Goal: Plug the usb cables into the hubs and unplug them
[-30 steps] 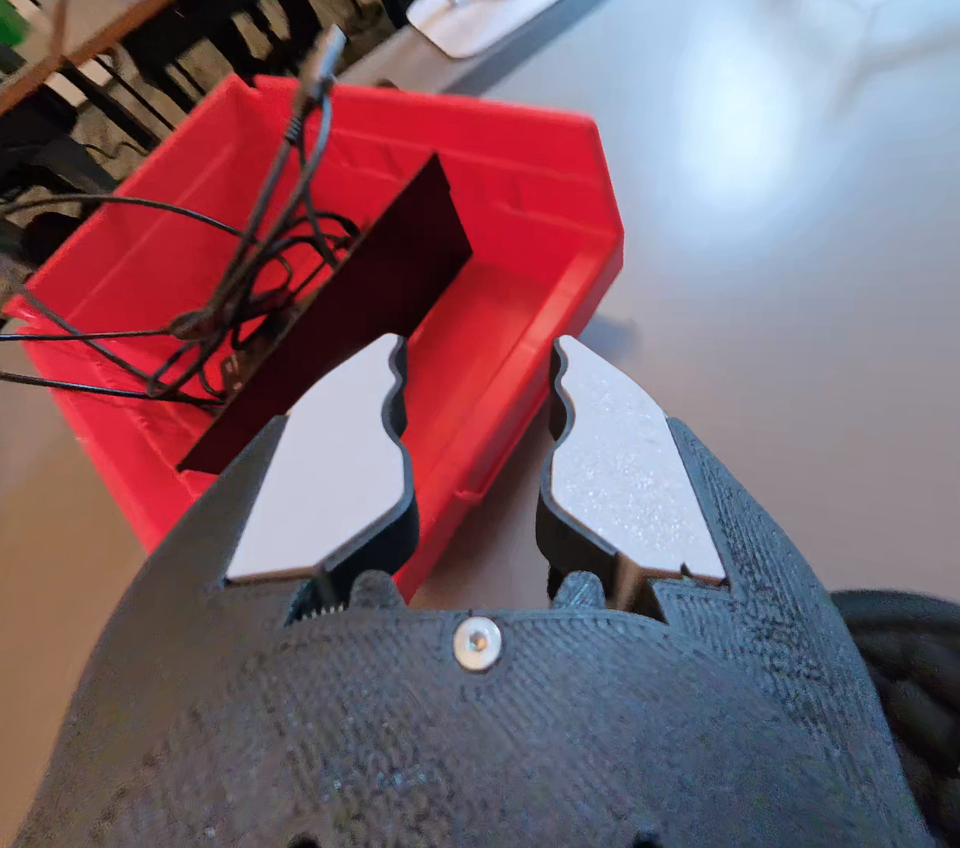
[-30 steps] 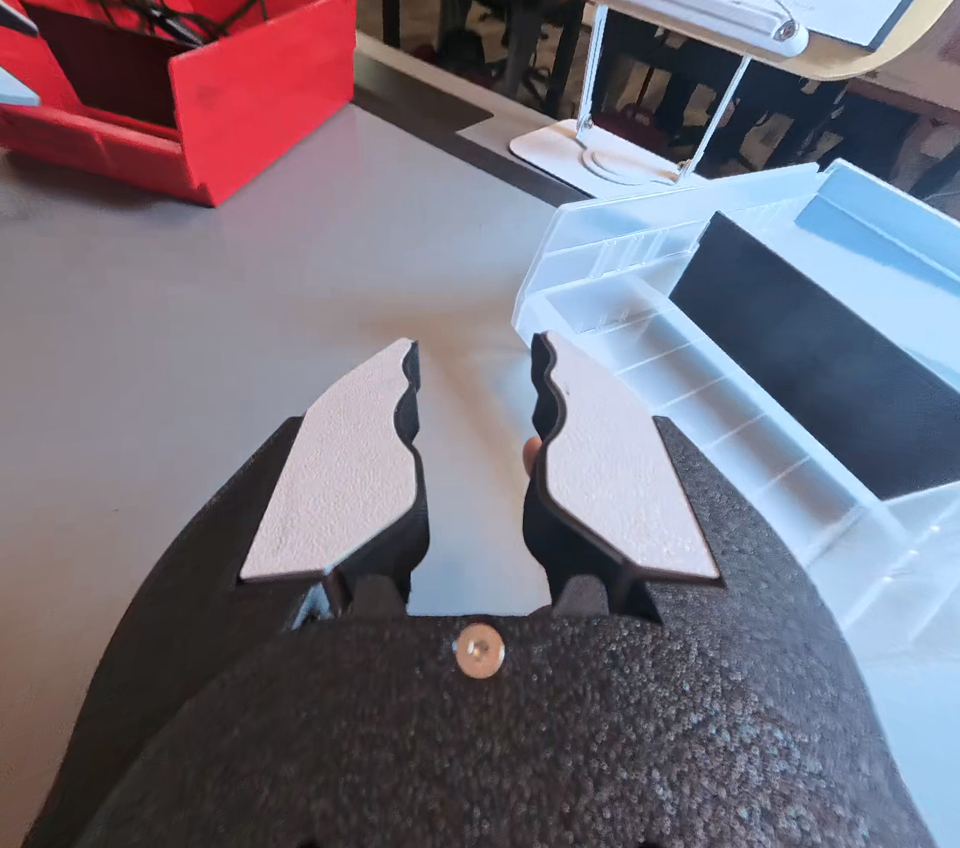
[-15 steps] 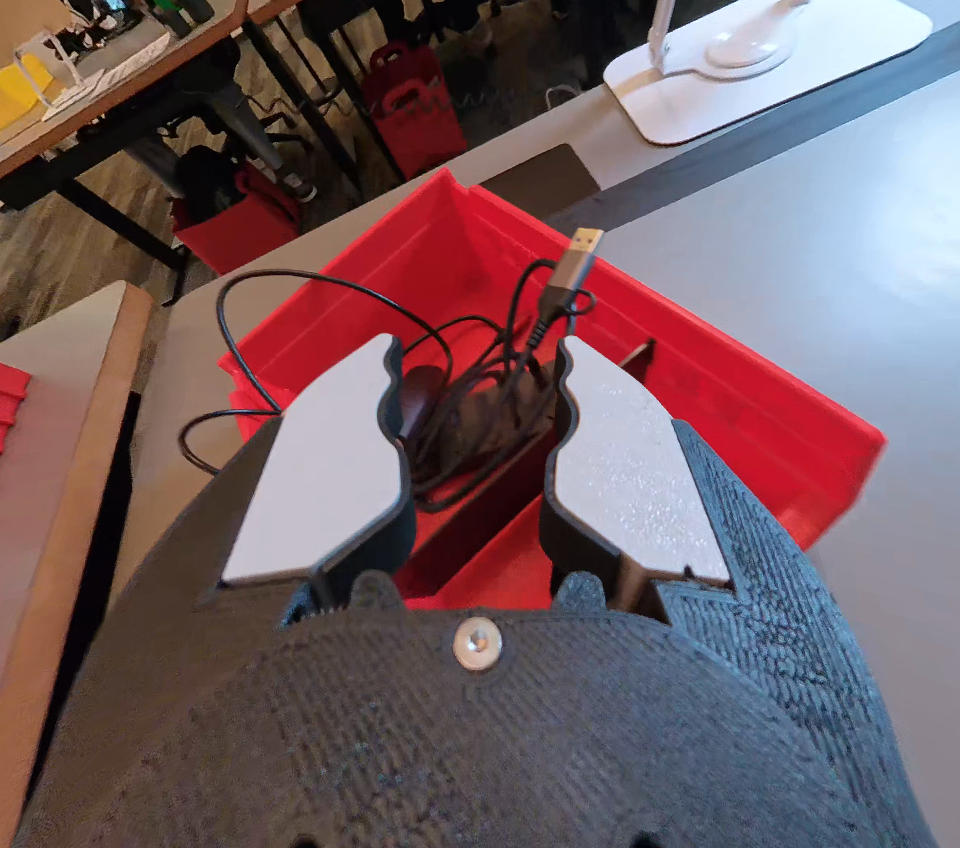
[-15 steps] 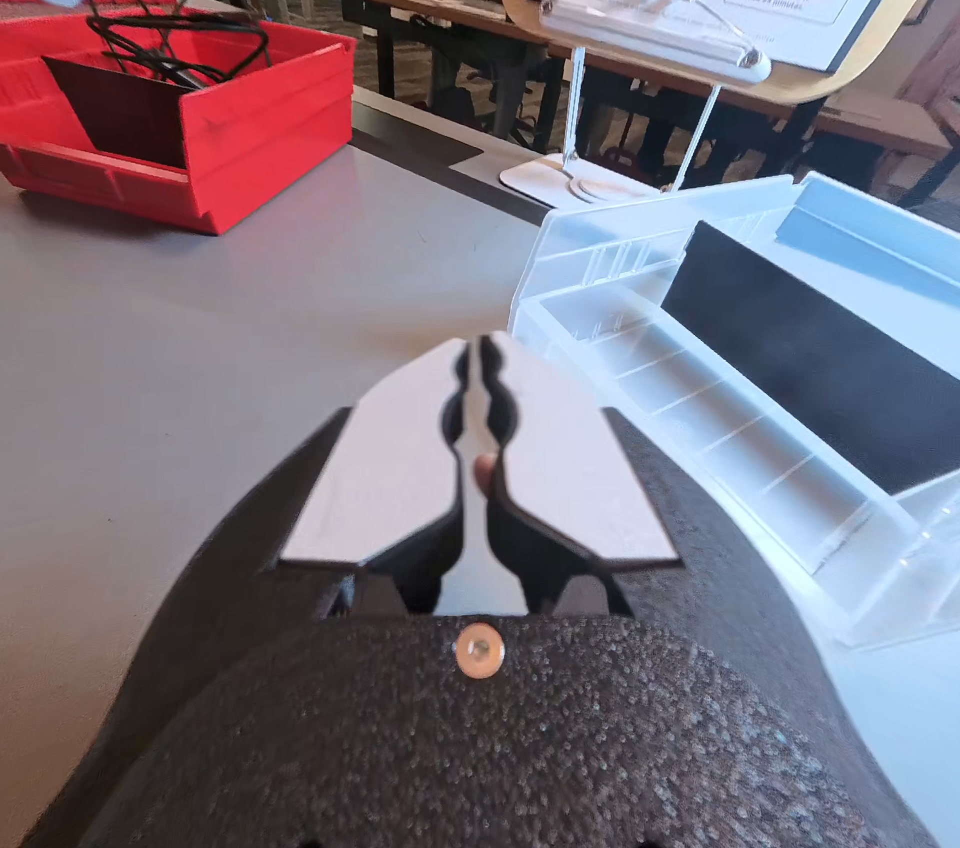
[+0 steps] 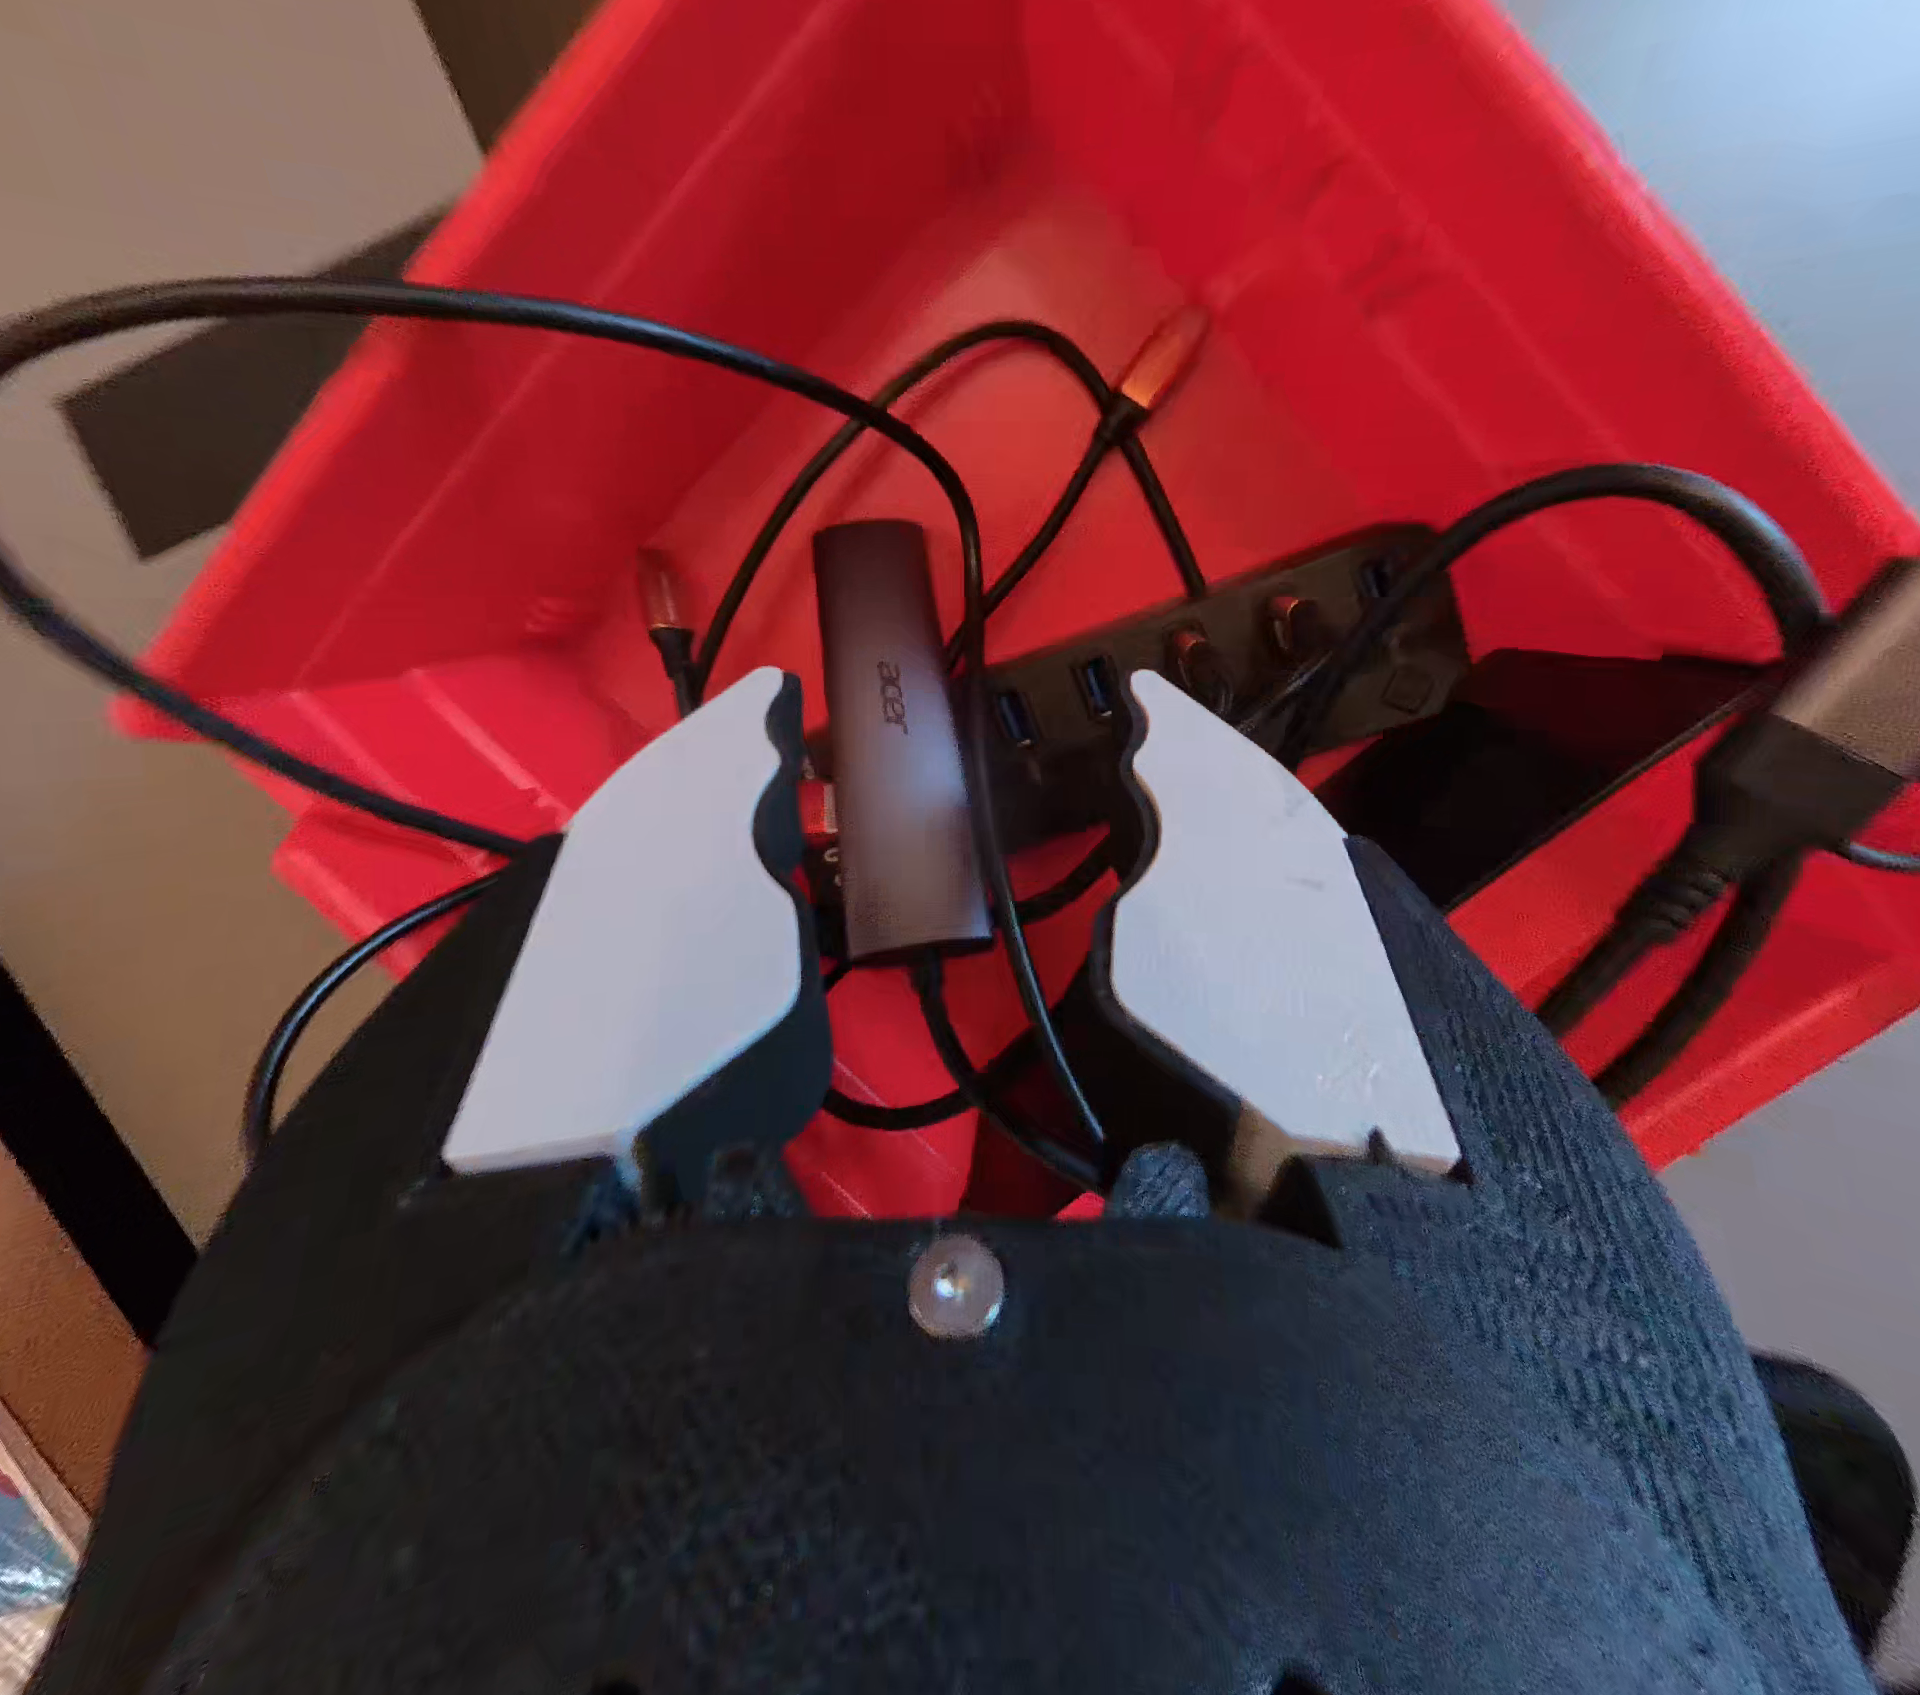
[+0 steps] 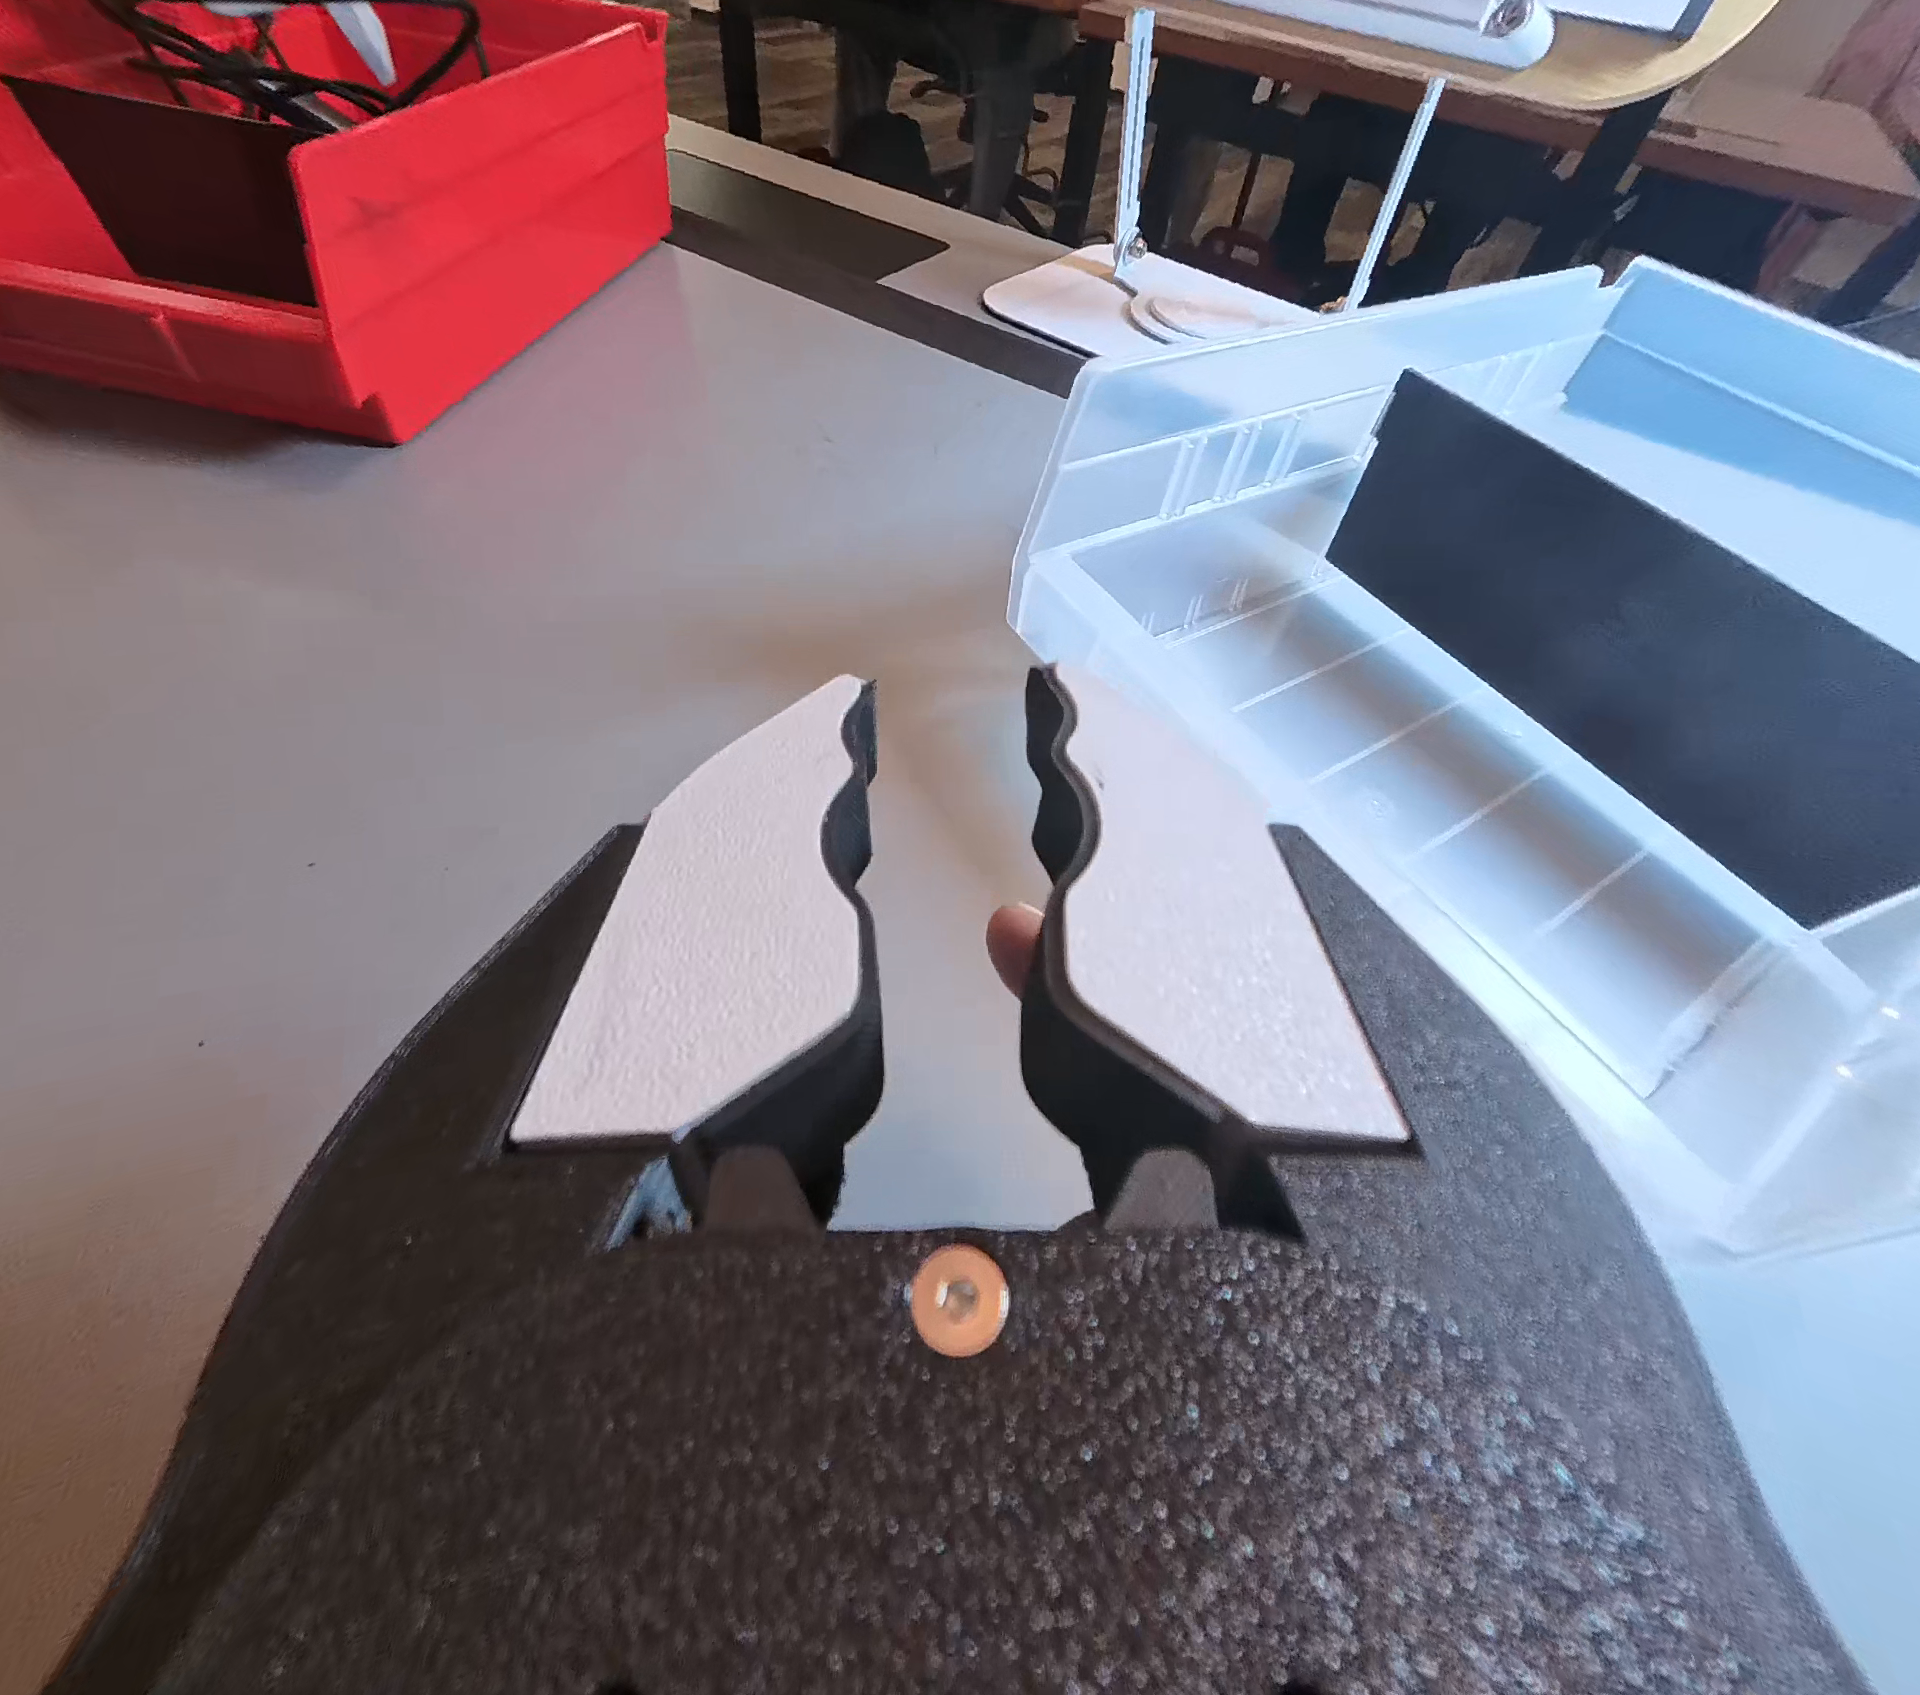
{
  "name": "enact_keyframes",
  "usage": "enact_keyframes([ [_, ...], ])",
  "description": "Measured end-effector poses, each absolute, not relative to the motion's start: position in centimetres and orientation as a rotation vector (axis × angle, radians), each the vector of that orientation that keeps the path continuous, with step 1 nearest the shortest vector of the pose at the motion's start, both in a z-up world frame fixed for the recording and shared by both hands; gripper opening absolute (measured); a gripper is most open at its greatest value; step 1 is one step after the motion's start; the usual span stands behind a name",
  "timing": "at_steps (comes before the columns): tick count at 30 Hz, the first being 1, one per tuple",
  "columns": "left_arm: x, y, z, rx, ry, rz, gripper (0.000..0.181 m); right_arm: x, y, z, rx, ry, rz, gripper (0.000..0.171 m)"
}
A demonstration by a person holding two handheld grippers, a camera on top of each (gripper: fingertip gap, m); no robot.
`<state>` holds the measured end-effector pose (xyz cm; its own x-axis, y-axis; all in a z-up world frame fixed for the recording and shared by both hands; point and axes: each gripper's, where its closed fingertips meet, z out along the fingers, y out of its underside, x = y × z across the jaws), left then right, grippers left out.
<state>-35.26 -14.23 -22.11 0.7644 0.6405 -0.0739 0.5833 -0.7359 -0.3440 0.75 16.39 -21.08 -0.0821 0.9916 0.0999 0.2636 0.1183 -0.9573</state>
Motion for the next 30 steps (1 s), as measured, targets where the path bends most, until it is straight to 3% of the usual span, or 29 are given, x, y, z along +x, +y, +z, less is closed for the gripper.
enact_keyframes([
  [14,-35.2,-16.9,-26.1,-3.23,-0.846,0.209,0.038,0.5,16.0,-22.8,-1.294,-1.589,0.999,0.023],
  [20,-36.5,-16.5,-21.6,-3.144,-0.723,0.509,0.038,0.6,15.6,-22.8,-1.281,-1.601,0.999,0.021],
  [30,-36.9,-13.9,-8.8,-2.632,-0.308,1.473,0.036,0.6,15.0,-22.9,-1.241,-1.619,0.959,0.019],
])
